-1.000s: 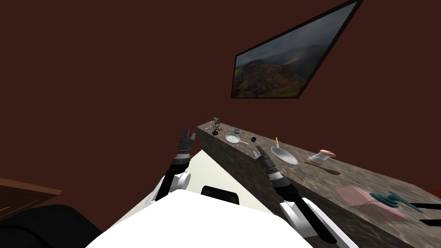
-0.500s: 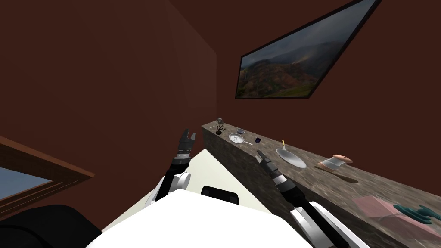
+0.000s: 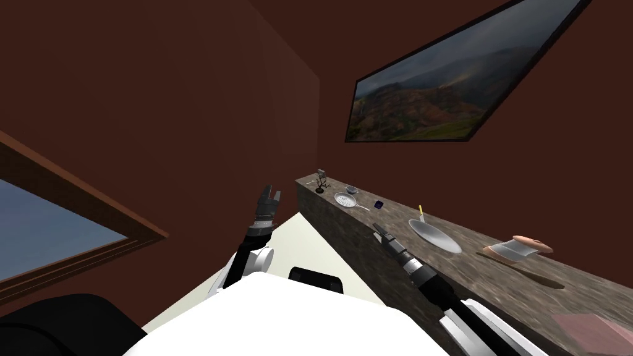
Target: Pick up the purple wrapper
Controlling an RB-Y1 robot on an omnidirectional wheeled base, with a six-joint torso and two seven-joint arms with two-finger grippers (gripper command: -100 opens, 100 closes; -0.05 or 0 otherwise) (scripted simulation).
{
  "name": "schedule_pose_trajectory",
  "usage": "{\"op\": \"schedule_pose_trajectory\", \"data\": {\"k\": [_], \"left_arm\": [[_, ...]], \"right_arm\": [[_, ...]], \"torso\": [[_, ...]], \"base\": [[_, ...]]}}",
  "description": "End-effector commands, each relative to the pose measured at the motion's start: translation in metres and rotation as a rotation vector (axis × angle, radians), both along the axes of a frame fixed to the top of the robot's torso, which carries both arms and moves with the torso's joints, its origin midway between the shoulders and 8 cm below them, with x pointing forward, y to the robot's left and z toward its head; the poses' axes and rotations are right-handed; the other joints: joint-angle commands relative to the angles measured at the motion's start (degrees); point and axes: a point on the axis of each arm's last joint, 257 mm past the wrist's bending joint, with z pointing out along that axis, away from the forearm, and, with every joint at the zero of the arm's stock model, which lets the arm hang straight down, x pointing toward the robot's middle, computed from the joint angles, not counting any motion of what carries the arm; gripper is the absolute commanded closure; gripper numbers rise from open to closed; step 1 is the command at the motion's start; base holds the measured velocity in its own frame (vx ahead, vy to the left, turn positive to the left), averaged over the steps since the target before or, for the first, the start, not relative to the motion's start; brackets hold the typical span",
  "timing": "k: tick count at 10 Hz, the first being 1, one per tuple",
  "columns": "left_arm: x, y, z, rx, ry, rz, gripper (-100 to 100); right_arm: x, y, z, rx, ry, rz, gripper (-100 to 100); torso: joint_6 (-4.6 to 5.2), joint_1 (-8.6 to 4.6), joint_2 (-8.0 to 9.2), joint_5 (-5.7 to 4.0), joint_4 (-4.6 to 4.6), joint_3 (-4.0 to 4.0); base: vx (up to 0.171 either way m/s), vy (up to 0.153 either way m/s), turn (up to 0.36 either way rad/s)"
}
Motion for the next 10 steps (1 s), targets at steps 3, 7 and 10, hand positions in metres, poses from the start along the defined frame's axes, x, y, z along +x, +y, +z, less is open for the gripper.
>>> {"op": "schedule_pose_trajectory", "data": {"k": [3,7,10], "left_arm": [[0.000,0.000,0.000,0.000,0.000,0.000,0],[0.000,0.000,0.000,0.000,0.000,0.000,0],[0.000,0.000,0.000,0.000,0.000,0.000,0]], "right_arm": [[-0.012,-0.033,-0.024,-0.108,0.088,0.002,-100],[-0.031,-0.082,-0.052,-0.230,0.199,-0.014,-100],[-0.055,-0.132,-0.074,-0.338,0.305,-0.042,-100]], "torso": [[0.01,-0.04,-0.03,-0.01,-0.01,-0.02],[0.02,-0.02,-0.11,0.00,-0.02,-0.06],[0.05,-0.09,-0.15,-0.02,-0.03,-0.09]], "base": [[0.004,0.024,0.123],[0.023,0.026,0.132],[0.042,0.013,0.153]]}}
